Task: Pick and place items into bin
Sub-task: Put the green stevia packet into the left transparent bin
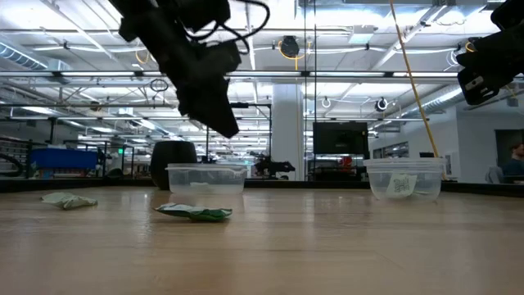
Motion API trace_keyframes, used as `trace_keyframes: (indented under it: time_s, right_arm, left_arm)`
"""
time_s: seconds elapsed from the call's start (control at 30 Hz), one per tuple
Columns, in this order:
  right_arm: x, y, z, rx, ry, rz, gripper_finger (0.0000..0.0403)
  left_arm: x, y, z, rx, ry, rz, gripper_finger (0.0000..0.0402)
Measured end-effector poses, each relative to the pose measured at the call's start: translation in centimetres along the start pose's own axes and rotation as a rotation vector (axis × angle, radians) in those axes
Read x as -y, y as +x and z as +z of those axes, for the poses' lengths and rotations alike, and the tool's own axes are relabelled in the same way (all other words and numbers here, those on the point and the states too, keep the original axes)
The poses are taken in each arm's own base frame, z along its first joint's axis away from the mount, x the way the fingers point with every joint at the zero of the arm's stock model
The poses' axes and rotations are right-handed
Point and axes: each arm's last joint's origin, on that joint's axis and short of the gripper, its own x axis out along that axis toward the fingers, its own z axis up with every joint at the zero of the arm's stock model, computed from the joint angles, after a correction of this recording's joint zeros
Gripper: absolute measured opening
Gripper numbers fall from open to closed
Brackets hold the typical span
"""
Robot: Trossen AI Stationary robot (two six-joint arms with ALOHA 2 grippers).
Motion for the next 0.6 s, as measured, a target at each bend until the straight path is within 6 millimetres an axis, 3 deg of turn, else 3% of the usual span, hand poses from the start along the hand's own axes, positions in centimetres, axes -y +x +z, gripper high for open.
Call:
trace_keyframes:
  time_s: [0.3,0.6]
  right_arm:
    - [0.0,0.0,0.0,0.0,0.0,0.0,0.01]
    - [0.0,0.0,0.0,0.0,0.0,0.0,0.01]
  left_arm:
    - [4.7,-1.1,-1.3,-0.023,0.004,-0.205,0.0141]
    - [8.0,-2.2,-2.8,-0.064,-0.171,-0.271,0.0143]
